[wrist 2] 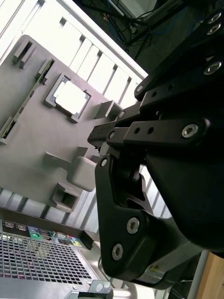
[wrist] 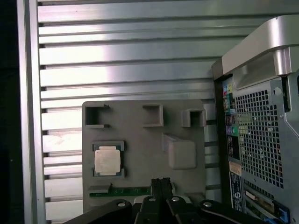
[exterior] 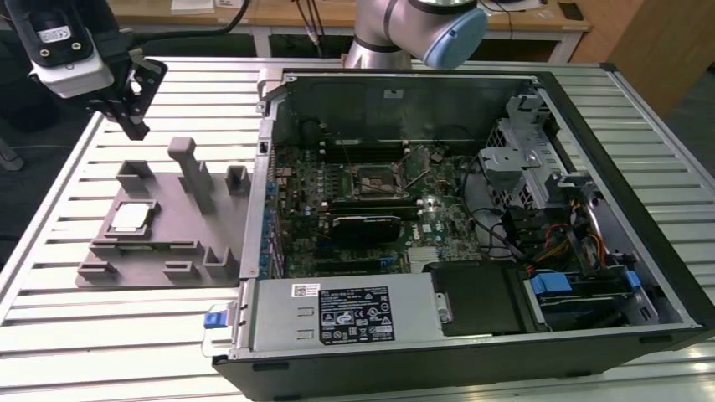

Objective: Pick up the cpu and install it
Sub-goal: 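Reach for the cpu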

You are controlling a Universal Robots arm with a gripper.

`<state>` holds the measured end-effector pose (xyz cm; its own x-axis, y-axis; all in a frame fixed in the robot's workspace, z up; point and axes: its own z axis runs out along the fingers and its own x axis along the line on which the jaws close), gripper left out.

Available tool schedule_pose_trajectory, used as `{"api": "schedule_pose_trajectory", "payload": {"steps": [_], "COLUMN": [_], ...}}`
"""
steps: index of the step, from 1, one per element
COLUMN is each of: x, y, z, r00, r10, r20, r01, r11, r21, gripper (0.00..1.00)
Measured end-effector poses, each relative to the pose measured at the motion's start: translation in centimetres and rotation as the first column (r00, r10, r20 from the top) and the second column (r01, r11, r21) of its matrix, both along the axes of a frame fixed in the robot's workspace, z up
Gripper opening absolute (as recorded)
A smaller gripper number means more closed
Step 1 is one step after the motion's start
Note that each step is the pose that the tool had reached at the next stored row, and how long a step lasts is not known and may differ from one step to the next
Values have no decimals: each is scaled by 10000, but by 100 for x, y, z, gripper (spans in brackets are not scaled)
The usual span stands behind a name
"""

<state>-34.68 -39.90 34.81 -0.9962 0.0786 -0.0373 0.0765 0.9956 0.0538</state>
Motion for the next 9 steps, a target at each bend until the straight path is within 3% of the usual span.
{"api": "schedule_pose_trajectory", "payload": {"steps": [9], "x": [-38], "y": [0], "z": [-87], "r00": [10000], "r10": [0], "r20": [0], "r01": [0], "r11": [10000], "r21": [0], "gripper": [11]}}
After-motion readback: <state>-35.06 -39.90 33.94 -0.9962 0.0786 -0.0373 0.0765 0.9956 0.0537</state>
